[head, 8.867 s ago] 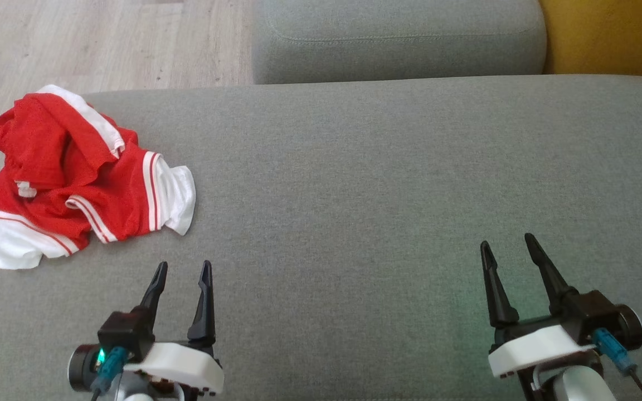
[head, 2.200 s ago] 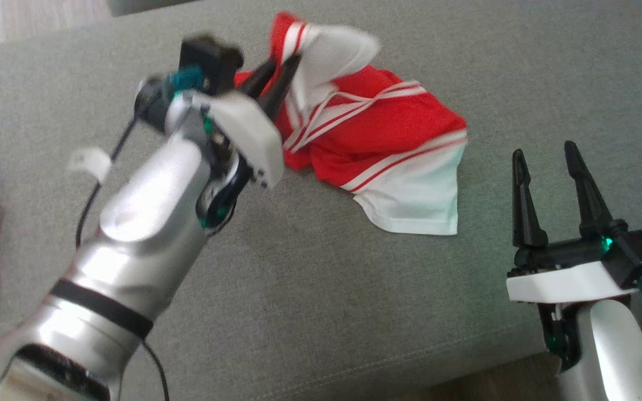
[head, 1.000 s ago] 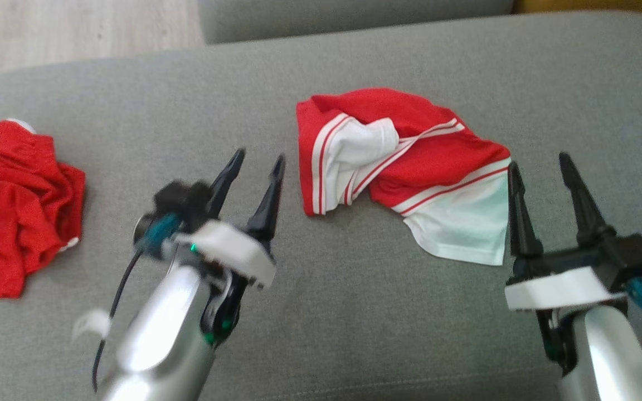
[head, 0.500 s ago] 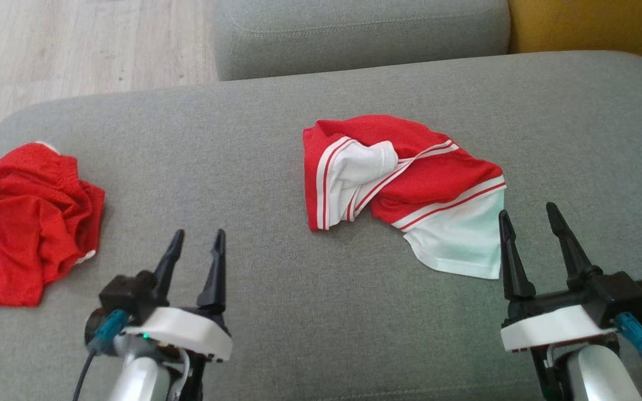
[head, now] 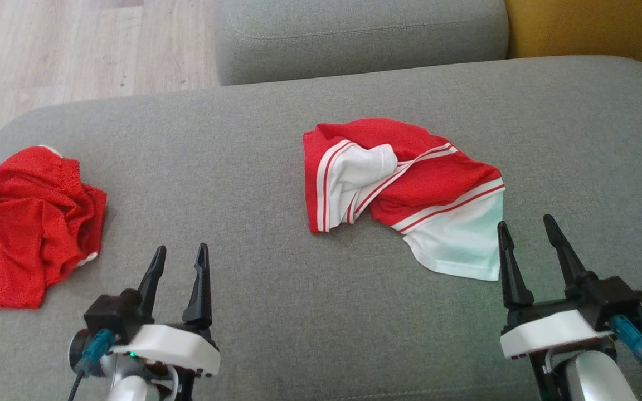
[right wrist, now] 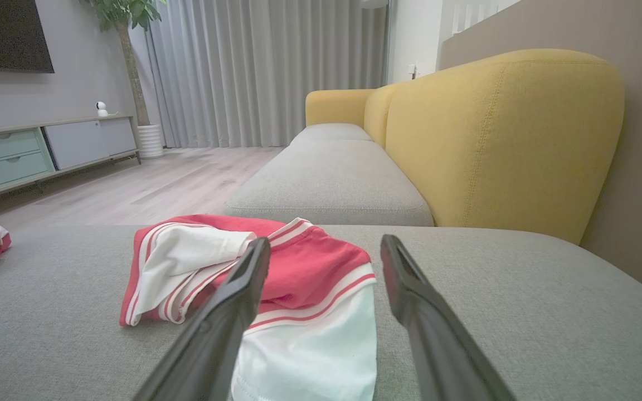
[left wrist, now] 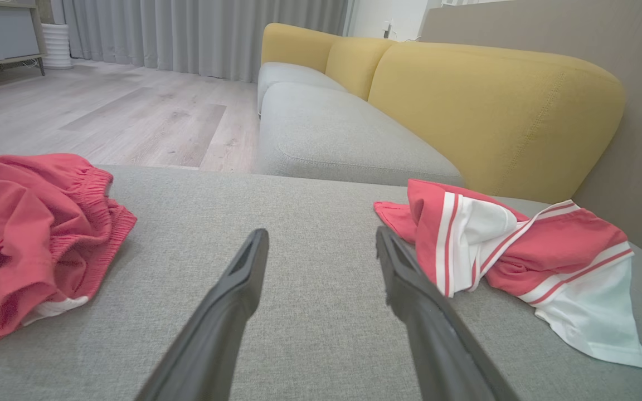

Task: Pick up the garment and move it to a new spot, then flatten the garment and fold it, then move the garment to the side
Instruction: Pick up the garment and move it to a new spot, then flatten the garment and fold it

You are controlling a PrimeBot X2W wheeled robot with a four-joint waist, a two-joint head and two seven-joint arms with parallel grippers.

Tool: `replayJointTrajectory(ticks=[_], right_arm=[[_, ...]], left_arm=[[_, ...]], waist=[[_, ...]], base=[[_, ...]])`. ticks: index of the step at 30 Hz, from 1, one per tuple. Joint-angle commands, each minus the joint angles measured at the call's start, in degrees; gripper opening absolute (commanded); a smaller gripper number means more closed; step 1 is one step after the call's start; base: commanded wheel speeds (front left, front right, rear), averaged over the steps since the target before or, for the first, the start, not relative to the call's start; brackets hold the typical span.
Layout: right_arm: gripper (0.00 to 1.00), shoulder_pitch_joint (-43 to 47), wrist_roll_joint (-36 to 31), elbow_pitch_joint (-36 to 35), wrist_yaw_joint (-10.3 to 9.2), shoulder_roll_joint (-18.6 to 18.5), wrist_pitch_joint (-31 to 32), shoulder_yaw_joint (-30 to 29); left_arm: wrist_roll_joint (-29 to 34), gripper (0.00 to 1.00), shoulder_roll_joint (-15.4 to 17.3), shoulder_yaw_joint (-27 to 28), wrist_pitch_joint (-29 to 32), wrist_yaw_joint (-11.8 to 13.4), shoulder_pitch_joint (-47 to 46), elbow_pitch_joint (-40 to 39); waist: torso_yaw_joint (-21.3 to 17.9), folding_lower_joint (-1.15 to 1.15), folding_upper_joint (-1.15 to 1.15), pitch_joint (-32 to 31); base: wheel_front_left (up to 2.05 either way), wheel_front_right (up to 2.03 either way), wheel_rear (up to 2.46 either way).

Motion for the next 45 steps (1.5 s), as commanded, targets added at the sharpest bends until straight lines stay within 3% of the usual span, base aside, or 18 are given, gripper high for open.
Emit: replayJointTrajectory(ticks=[1, 26, 33, 39, 45], right_arm=[[1.00, -1.2, 0.2, -1.3, 0.43, -0.2, -0.6, 1.2], [1.00, -1.4, 0.2, -0.3, 0.43, -0.2, -0.6, 1.1], [1.00, -5.1, -4.7, 1.0, 0.43, -0.2, -0.6, -2.2], [1.00, -12.0, -10.0, 8.5, 0.43, -0.8, -0.6, -6.6], [1.00, -19.4, -8.4, 21.2, 0.43, -4.4, 1.6, -7.0]], left_arm=[[0.2, 1.00, -0.1, 1.7, -0.7, 0.3, -1.5, -2.2], [-0.3, 1.00, -0.1, 1.0, -0.7, 1.3, -1.1, -2.5], [-0.3, 1.00, -0.1, 0.4, -0.7, 1.3, -1.5, -2.6], [-0.3, 1.00, -0.1, -0.2, -0.7, 1.4, -2.5, -3.0], [-0.2, 1.00, -0.1, -0.6, -0.7, 1.6, -3.5, -3.5]], waist=[[0.0, 0.00, 0.00, 0.0], [1.2, 0.00, 0.00, 0.1], [2.3, 0.00, 0.00, 1.0], [3.7, 0.00, 0.00, 2.7], [5.7, 0.00, 0.00, 5.1]], base=[[0.00, 0.00, 0.00], [0.00, 0.00, 0.00], [0.00, 0.00, 0.00], [0.00, 0.00, 0.00], [0.00, 0.00, 0.00]])
